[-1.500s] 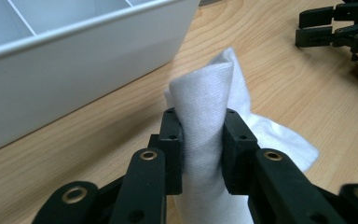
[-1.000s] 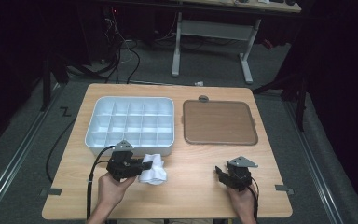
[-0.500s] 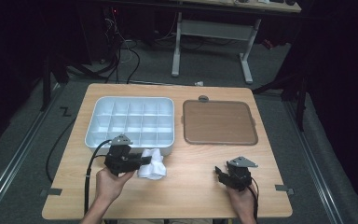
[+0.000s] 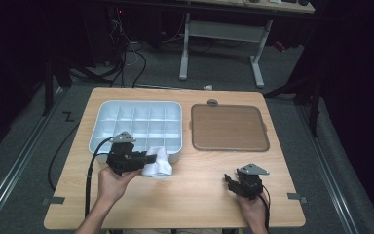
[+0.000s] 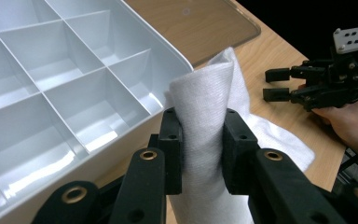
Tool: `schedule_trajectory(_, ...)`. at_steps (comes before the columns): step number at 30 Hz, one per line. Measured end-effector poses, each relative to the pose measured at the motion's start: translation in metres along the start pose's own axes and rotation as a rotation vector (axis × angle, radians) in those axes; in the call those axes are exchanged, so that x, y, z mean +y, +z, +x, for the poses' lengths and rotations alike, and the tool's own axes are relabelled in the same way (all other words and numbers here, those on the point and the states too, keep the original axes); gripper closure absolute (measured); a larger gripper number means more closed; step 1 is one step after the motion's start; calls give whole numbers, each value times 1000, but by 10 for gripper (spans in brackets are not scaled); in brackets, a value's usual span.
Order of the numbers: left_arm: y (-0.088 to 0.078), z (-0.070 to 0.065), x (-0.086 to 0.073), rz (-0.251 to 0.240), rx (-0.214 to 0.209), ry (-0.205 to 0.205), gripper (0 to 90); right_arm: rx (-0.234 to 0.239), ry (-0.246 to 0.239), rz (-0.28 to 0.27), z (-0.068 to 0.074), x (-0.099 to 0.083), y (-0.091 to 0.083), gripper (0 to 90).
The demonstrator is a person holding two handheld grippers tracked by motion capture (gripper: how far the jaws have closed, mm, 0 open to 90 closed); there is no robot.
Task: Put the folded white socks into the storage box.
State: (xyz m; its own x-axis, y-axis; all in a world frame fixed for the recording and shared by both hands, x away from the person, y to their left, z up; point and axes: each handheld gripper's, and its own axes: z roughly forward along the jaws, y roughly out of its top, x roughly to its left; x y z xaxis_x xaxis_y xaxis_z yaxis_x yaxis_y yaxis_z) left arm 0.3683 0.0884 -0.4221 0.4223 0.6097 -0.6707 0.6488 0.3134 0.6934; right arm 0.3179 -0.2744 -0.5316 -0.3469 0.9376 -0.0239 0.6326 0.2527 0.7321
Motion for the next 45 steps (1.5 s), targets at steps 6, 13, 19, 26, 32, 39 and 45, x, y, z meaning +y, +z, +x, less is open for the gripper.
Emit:
schedule_trajectory(6,-1,1,15,-24,-12,-14,733,0,3,0,0,0,0,435)
schedule_trajectory(13,2,5,31,-52,1,-15,733,-3,1,0,0,0,0,433)
schedule_trajectory(19,5,12,47,-82,12,-30,733,-3,3,0,0,0,0,434)
schedule_trajectory(26,10,24,56,-103,37,-39,733,-2,3,1,0,0,0,433)
schedule_trajectory(32,15,34,58,-104,66,-33,733,-2,1,0,0,0,0,440)
schedule_trajectory(39,19,51,61,-98,82,-61,733,-7,-4,-3,1,0,0,450)
schedule_trajectory(45,23,68,58,-75,105,-83,733,-2,-3,-3,1,1,1,450)
